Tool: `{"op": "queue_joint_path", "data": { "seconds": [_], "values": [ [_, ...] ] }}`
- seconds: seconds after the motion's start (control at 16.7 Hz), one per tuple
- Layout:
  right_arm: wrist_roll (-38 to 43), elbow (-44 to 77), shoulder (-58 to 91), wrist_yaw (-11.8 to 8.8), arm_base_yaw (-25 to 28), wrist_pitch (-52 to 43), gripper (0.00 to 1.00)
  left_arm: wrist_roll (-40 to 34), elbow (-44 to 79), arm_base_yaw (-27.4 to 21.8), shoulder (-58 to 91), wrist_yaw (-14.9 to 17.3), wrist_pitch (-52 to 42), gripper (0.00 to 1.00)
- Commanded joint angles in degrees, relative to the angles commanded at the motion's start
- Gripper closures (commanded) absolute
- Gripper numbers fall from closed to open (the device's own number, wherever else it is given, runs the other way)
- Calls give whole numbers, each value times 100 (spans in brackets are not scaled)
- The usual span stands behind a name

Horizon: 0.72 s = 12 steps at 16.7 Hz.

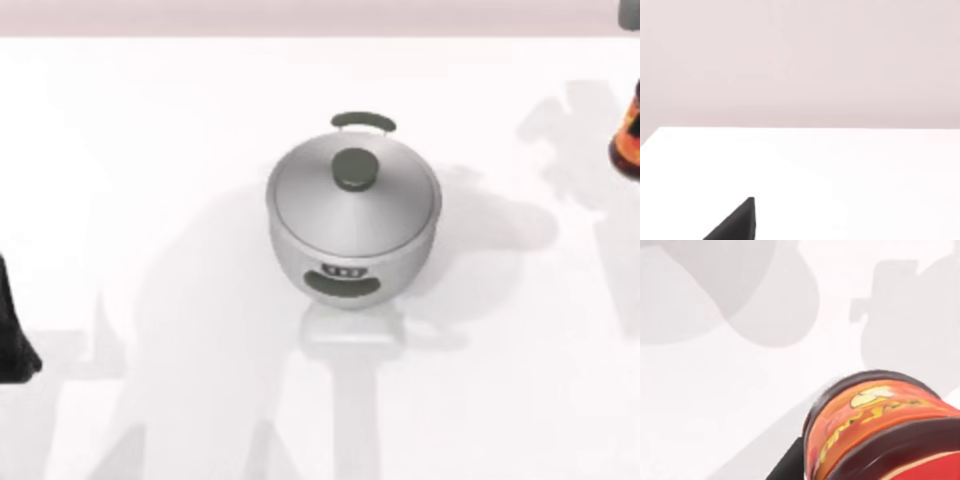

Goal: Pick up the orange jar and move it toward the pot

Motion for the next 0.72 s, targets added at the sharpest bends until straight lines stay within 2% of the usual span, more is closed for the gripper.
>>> {"op": "queue_joint_path", "data": {
  "seconds": [0.18,0.36,0.72],
  "values": [
    [199,-68,-29,58,58,74,100,0,0,0,0,0,0,0],
    [944,-304,-100,258,281,304,100,0,0,0,0,0,0,0],
    [3678,-1164,-345,914,1015,1042,100,0,0,0,0,0,0,0]
  ]
}}
